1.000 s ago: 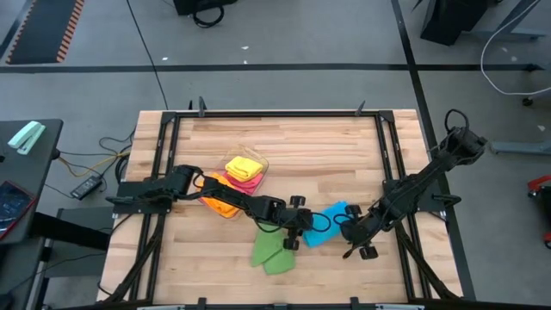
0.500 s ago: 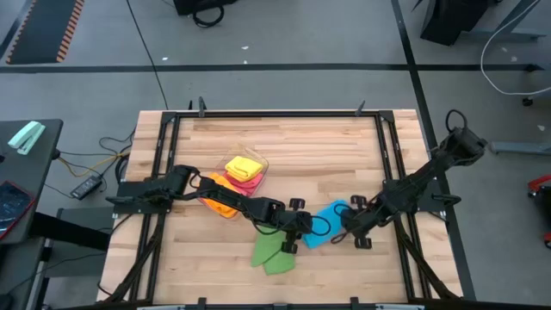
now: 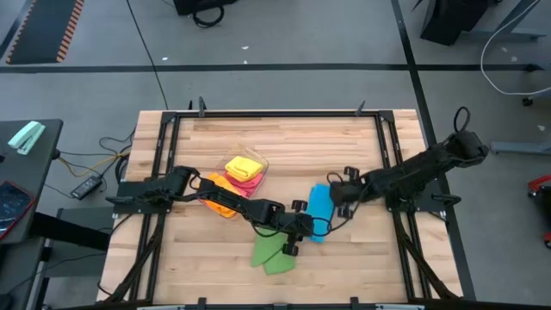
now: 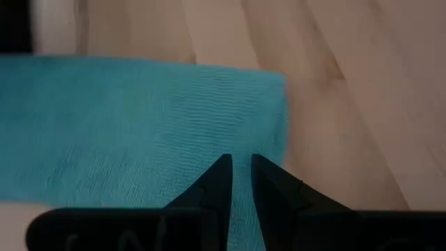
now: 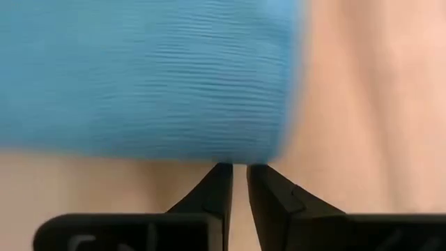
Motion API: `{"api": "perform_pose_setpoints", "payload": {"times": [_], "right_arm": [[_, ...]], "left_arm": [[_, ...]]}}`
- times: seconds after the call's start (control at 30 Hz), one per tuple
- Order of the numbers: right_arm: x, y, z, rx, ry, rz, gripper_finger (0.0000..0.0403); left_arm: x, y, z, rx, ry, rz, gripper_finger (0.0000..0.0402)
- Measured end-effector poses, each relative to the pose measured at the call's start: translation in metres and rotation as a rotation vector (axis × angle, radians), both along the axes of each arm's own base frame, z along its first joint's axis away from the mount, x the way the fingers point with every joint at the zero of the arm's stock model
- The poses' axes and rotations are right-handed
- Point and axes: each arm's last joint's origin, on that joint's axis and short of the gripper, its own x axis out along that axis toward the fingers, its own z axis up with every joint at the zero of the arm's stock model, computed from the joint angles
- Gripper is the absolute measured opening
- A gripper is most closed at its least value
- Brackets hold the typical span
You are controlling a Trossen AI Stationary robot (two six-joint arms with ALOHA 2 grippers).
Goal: Fold microfiber towels
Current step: Fold the blue microfiber towel
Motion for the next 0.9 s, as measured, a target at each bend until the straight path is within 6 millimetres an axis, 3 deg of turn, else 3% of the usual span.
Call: {"api": "perform_pose_setpoints", "payload": {"times": [0.13, 0.27, 0.4, 0.7, 0.9], "right_arm": [[0.003, -0.020, 0.000, -0.039, 0.009, -0.055, 0.0053], [0.001, -0.024, 0.004, -0.012, 0.071, -0.064, 0.0053], [-0.002, -0.016, 0.010, -0.005, 0.095, -0.070, 0.0053], [-0.007, 0.012, 0.018, 0.037, 0.028, 0.015, 0.0053], [-0.004, 0.022, 0.022, 0.048, -0.047, 0.054, 0.0053]], "left_arm": [[0.000, 0.000, 0.001, 0.023, -0.002, -0.023, 0.0059], [-0.001, -0.007, 0.004, 0.082, -0.020, -0.096, 0.0057], [-0.004, -0.019, 0.006, 0.142, -0.048, -0.173, 0.0084], [-0.008, -0.030, 0.000, 0.282, -0.040, -0.221, 0.0205], [-0.006, -0.025, -0.009, 0.318, -0.021, -0.187, 0.0228]]}}
